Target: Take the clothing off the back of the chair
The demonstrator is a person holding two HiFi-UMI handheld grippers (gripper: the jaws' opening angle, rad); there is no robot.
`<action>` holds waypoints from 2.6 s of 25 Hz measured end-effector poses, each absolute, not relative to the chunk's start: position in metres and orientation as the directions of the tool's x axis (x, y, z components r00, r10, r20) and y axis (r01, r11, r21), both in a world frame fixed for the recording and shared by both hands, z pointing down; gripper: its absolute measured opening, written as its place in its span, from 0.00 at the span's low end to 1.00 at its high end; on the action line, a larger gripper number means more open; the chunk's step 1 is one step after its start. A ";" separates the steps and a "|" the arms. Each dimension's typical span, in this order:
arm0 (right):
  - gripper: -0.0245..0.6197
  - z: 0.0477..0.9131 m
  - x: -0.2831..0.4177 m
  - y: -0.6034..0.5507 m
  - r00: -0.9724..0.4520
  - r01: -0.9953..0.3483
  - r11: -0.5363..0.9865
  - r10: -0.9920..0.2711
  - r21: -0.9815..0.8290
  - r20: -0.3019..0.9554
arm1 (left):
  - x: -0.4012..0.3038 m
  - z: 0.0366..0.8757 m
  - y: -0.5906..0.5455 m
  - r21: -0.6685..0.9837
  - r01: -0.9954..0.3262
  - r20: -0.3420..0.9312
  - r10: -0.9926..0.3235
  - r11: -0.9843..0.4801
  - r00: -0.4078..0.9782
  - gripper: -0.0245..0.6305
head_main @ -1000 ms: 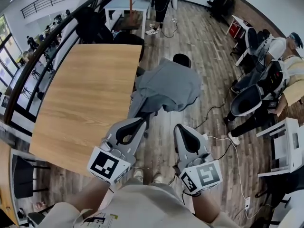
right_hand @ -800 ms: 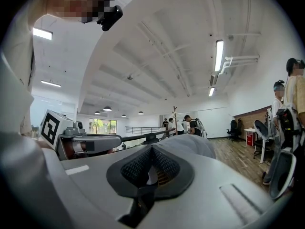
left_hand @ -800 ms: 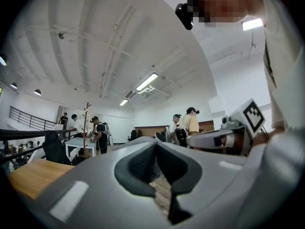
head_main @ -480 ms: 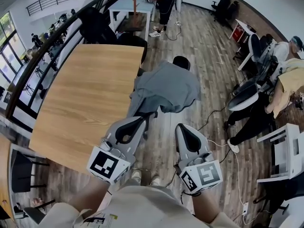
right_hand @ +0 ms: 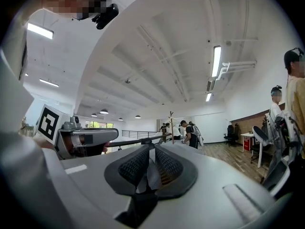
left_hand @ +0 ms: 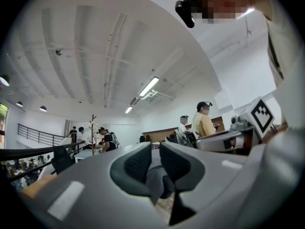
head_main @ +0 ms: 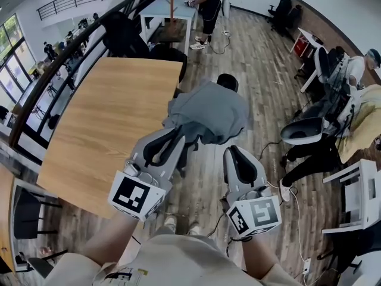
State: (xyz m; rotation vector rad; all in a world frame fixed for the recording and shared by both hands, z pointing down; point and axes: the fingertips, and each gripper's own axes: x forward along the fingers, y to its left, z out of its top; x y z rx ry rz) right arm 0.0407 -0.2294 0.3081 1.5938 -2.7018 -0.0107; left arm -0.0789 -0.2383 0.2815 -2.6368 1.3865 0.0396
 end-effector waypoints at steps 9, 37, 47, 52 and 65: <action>0.15 0.280 0.045 -0.259 -0.495 -0.869 0.493 -0.868 0.043 -0.037 | -0.081 0.251 -0.273 -0.091 -0.815 -0.132 -0.804 -0.572 0.579 0.20; 0.57 0.368 0.065 -0.374 -0.515 -0.857 0.510 -0.850 -0.071 0.115 | -0.068 0.353 -0.371 0.060 -0.722 0.062 -0.719 -0.689 0.692 0.37; 0.67 0.395 0.059 -0.390 -0.530 -0.847 0.519 -0.837 -0.112 0.136 | -0.062 0.381 -0.385 0.101 -0.693 0.115 -0.684 -0.714 0.721 0.41; 0.66 0.405 0.050 -0.398 -0.539 -0.842 0.525 -0.829 -0.124 0.149 | -0.062 0.389 -0.392 0.110 -0.687 0.115 -0.677 -0.718 0.727 0.40; 0.41 0.420 0.044 -0.411 -0.580 -0.814 0.559 -0.792 -0.155 0.191 | -0.052 0.394 -0.407 0.118 -0.685 0.126 -0.673 -0.719 0.728 0.25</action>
